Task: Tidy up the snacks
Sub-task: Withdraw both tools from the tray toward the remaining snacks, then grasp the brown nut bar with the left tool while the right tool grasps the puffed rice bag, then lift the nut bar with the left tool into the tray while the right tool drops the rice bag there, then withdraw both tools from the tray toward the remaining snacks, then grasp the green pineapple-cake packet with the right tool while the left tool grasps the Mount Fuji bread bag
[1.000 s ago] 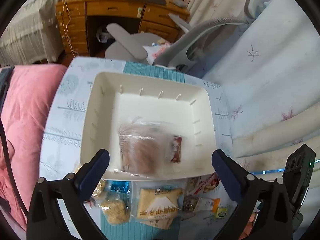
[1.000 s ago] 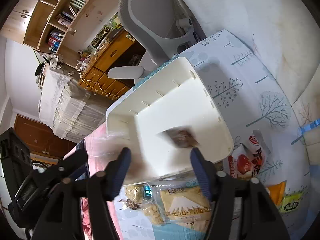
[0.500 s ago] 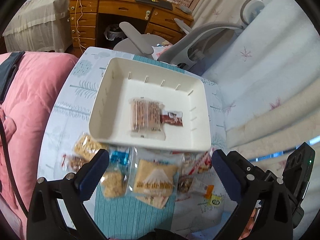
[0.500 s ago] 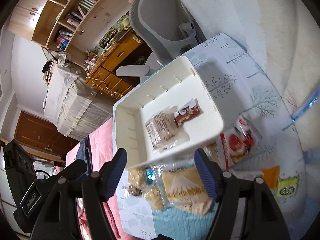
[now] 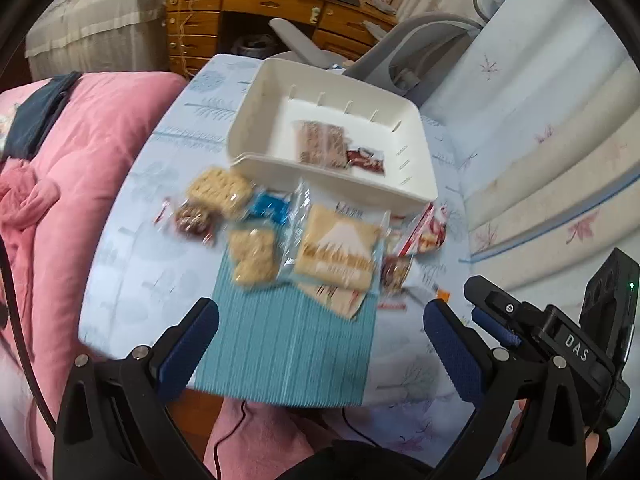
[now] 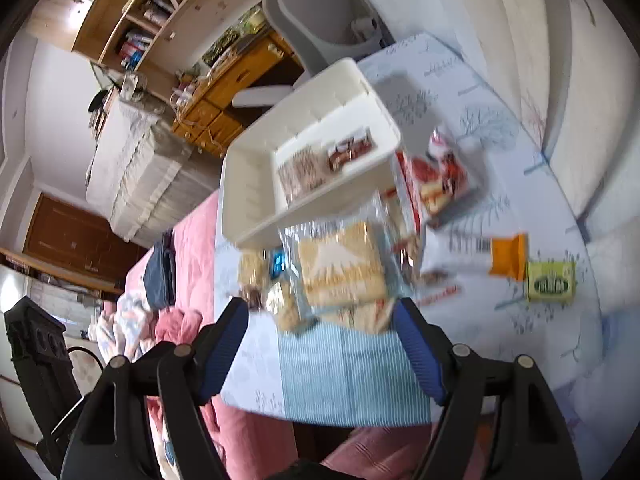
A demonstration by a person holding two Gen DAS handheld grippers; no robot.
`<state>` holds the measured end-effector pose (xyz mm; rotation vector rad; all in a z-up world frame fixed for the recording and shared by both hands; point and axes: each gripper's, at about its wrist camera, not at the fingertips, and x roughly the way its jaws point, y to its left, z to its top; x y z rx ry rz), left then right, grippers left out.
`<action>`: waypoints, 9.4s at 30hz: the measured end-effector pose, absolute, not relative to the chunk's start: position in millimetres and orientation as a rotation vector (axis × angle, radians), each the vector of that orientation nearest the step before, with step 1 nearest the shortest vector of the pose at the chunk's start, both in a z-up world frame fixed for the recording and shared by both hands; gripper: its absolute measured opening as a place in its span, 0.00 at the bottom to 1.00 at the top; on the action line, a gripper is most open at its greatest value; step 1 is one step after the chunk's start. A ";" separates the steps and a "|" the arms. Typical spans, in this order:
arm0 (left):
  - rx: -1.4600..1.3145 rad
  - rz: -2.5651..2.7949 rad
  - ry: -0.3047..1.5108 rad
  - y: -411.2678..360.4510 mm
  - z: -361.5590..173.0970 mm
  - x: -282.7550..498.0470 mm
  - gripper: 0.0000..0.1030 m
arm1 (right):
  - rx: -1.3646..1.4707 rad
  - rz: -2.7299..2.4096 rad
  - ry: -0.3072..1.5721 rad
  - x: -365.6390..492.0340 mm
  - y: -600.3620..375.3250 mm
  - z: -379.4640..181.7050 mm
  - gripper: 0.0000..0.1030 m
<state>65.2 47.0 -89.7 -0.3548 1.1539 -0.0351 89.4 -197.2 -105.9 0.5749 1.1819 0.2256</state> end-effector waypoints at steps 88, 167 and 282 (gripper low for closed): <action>0.051 -0.349 1.606 189.5 -301.5 226.4 0.41 | 0.217 -0.101 1.222 117.7 21.6 -268.8 0.44; -0.149 -0.022 1.328 104.4 -99.0 254.8 0.54 | 0.037 0.308 0.932 197.4 -85.5 -95.6 0.36; -0.126 0.054 1.607 -71.6 -265.8 241.7 0.93 | 0.020 0.145 1.480 102.6 -308.9 -249.4 0.75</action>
